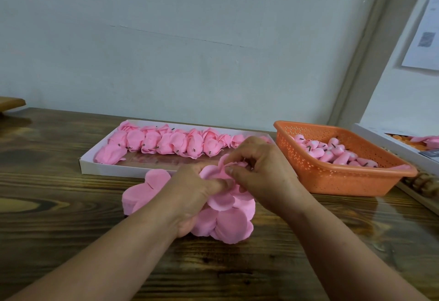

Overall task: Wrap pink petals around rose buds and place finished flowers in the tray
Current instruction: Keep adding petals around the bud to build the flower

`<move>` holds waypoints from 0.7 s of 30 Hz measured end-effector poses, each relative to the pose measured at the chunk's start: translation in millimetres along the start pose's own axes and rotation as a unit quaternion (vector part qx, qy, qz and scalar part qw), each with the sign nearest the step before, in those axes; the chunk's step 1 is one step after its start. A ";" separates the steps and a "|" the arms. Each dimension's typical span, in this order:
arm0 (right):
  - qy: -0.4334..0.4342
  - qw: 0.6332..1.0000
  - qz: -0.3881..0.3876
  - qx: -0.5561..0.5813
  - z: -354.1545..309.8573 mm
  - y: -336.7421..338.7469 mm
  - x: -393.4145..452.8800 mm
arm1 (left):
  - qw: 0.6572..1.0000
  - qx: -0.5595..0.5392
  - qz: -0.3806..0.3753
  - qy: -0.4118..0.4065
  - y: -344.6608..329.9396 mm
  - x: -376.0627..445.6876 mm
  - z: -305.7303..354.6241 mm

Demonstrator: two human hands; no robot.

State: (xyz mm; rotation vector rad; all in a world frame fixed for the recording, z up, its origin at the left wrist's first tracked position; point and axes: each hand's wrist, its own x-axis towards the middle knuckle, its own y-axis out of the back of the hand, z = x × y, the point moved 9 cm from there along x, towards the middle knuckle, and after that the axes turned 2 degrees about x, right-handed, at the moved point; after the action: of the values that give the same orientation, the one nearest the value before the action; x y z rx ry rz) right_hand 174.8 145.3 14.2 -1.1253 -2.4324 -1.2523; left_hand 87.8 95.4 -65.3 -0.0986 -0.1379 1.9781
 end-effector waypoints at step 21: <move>-0.123 0.979 -0.077 0.145 17.1 -6.5 -2.8 | 0.997 -0.019 0.015 0.074 0.5 -4.0 -9.0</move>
State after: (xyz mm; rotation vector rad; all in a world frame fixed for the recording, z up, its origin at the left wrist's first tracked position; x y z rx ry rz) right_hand 175.0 154.5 -1.8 -1.0796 -2.8171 -0.7922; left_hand 90.1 92.0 -74.2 -0.2733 -0.0774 1.9914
